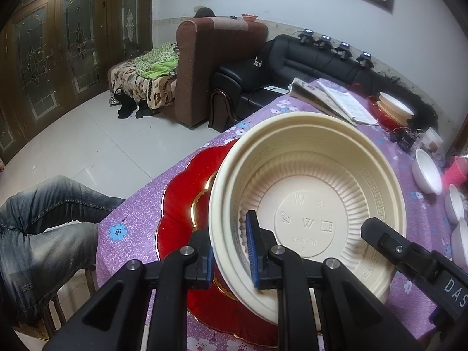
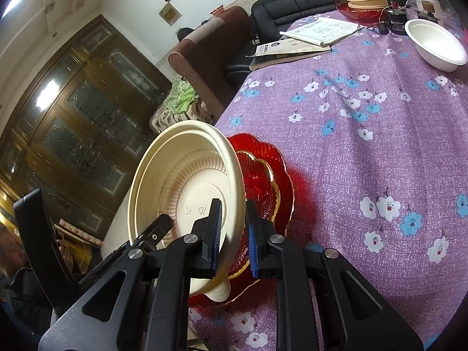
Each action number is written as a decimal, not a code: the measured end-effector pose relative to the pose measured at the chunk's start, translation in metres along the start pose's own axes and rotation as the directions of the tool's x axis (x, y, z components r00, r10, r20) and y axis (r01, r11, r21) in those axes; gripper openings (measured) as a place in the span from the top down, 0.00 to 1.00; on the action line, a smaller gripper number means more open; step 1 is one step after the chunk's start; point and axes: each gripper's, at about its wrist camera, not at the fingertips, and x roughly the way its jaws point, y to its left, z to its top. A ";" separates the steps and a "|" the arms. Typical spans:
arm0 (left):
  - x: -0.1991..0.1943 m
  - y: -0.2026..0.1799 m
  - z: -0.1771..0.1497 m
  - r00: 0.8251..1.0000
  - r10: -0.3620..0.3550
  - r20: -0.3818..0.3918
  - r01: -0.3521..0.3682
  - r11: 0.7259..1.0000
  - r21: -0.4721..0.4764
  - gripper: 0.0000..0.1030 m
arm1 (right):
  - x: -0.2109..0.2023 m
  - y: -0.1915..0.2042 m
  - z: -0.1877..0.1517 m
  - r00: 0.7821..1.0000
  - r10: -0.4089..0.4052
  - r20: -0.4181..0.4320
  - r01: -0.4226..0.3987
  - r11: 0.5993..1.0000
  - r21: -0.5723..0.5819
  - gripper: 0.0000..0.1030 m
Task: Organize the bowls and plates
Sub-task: 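Lower the cream ribbed bowl onto the red plate stack, then open both grippers and lift them off the cream bowl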
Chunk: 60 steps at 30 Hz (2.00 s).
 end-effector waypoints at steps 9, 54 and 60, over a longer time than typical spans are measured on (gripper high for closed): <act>0.006 0.001 0.000 1.000 0.004 -0.016 -0.004 1.000 -0.004 0.83 | 0.006 -0.002 0.001 1.000 0.002 -0.012 -0.002 1.000 0.010 0.85; 0.001 0.004 0.004 0.995 0.097 0.004 -0.097 0.995 0.010 0.42 | -0.011 0.008 -0.003 0.973 -0.147 0.177 0.186 0.955 -0.230 0.73; -0.007 0.000 0.005 0.987 0.158 0.028 -0.159 0.987 0.029 0.37 | -0.042 -0.027 0.012 0.944 -0.175 0.279 0.220 0.966 -0.139 0.66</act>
